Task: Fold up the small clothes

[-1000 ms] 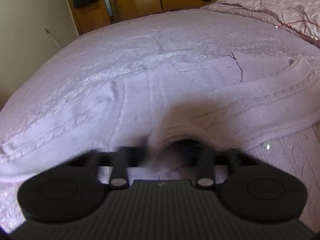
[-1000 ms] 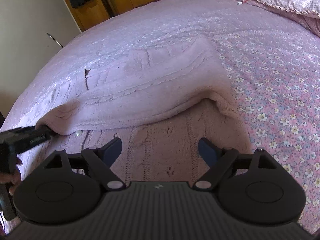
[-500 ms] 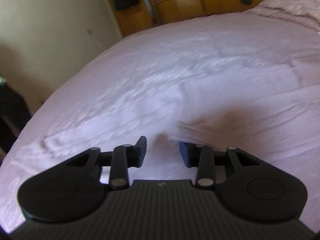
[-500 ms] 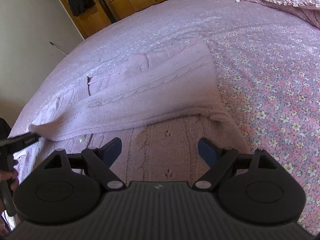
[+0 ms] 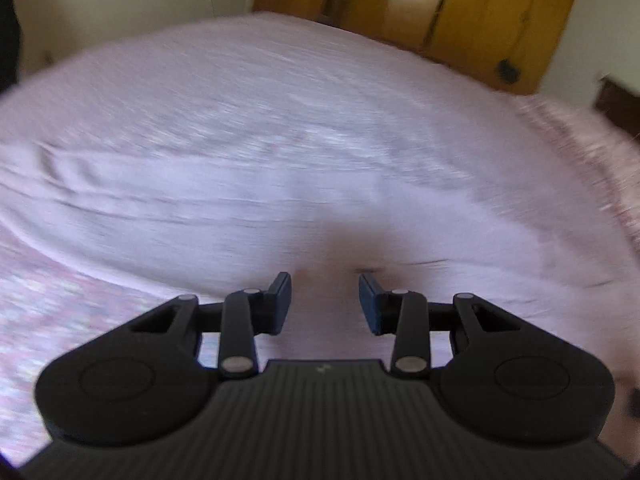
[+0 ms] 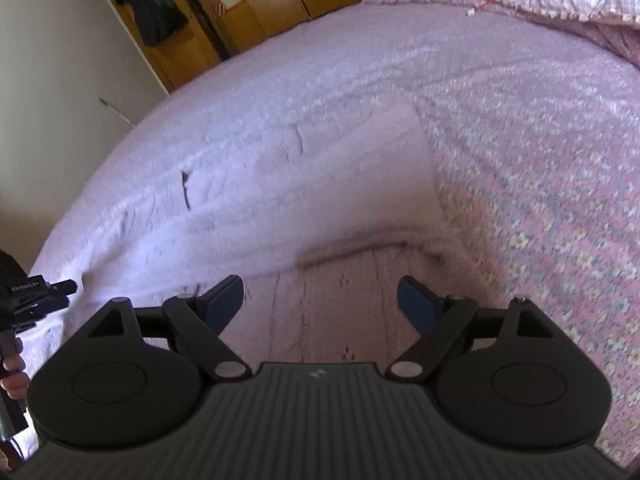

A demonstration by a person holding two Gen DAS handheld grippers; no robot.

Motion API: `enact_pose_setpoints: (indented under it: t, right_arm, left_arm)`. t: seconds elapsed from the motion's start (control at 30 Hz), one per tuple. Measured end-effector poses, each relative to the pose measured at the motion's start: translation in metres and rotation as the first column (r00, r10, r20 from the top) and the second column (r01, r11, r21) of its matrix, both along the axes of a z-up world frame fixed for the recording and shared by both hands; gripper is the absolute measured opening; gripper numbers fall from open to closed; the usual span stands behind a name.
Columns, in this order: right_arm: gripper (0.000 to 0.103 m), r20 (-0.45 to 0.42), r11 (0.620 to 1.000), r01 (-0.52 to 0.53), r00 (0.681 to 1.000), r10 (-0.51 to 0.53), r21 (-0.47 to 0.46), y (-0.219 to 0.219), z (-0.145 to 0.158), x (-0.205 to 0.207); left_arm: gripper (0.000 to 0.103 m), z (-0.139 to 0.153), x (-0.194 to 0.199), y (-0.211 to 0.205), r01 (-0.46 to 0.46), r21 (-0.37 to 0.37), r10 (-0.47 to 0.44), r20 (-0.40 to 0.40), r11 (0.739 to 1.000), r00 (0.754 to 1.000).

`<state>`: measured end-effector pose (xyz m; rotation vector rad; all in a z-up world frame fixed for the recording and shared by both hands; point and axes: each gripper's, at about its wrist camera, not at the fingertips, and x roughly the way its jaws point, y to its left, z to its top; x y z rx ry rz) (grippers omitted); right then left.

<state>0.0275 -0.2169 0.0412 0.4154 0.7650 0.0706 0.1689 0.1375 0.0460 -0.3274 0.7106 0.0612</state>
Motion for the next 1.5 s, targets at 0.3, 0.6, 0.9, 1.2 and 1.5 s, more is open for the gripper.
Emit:
enact_pose_setpoints:
  t: [0.3,0.6,0.9,1.2,1.5]
  right_arm:
    - [0.089,-0.004,0.997,-0.003,1.0,0.003,-0.071,0.001,-0.017,-0.001]
    - [0.093,0.016,0.993,-0.023,1.0,0.025,-0.112,0.008,-0.021,-0.002]
    - [0.095,0.028,0.988,-0.038,0.999,0.042,-0.15,0.013,-0.023,-0.005]
    - [0.095,0.027,0.985,-0.048,0.998,0.053,-0.165,0.015,-0.023,-0.005]
    - [0.095,-0.059,0.998,-0.003,0.998,-0.001,-0.058,0.009,-0.005,-0.007]
  left_arm:
    - [0.064,-0.022,0.039,-0.024,0.014,-0.093,-0.022,-0.091,0.996,0.996]
    - [0.02,-0.008,0.012,-0.069,0.064,0.172,-0.09,0.147,0.983,0.985]
    - [0.042,-0.006,0.008,-0.061,0.006,0.247,-0.029,0.092,0.969,0.995]
    - [0.042,-0.023,0.016,-0.056,0.027,0.249,-0.021,-0.026,0.968,0.999]
    - [0.055,0.009,-0.003,0.008,-0.105,0.163,0.117,-0.064,0.981,0.991]
